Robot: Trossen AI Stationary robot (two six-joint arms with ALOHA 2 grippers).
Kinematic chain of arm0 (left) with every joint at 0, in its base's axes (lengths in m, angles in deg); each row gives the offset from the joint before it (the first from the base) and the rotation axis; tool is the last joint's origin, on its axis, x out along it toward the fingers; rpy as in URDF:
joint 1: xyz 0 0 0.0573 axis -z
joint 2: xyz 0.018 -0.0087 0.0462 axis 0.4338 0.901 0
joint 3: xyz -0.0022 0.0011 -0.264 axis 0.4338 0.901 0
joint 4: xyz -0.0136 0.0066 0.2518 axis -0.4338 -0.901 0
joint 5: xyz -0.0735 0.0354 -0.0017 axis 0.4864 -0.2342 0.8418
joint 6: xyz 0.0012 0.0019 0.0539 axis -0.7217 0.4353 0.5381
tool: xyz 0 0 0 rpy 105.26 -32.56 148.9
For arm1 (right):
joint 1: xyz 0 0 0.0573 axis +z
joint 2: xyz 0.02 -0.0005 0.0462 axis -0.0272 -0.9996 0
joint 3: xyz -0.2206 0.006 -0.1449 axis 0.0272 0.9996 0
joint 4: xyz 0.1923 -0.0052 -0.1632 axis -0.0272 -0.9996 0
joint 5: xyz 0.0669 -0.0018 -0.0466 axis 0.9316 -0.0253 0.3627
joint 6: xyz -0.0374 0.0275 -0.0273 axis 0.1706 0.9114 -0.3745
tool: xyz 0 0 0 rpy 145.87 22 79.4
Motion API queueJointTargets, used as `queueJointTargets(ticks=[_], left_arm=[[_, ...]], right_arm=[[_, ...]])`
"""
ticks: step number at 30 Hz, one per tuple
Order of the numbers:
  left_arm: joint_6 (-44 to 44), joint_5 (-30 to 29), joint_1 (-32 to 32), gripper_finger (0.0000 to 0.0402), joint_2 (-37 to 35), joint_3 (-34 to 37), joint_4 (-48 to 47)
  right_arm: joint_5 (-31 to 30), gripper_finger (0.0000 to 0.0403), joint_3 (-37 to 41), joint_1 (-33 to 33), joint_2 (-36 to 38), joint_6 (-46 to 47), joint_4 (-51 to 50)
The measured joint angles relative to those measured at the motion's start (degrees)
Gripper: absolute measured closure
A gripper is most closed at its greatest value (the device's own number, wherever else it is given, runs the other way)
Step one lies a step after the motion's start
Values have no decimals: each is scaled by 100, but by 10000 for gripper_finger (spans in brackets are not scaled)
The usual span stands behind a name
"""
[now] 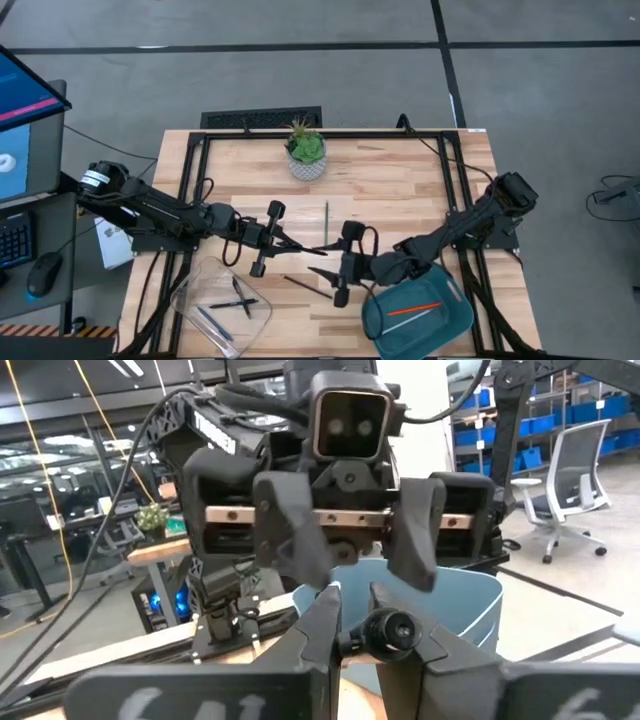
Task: Sort pens & pencils
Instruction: Put the black pen into the transparent bin
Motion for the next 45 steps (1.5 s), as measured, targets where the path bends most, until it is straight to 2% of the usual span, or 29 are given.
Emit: queueJointTargets(ticks=[4,7,13,16,21,27,45], left_arm=[[-33,2,0,376,0,0,-4],[-83,2,0,376,-2,0,-18],[-83,1,0,376,-2,0,-48],[-83,2,0,376,-2,0,-48],[-86,1,0,375,-2,0,-47],[-103,1,0,375,-4,0,-113],[-161,6,0,375,-4,0,-143]], right_arm=[[-241,173,0,131,0,-149,-24],[-758,175,0,236,0,-235,-22],[-2221,175,-2,476,28,-397,251],[-2495,175,0,599,26,-709,386],[-2783,175,-2,738,26,-725,396],[-3932,175,-2,930,26,-731,369],[-4050,175,-2,985,26,-756,295]])
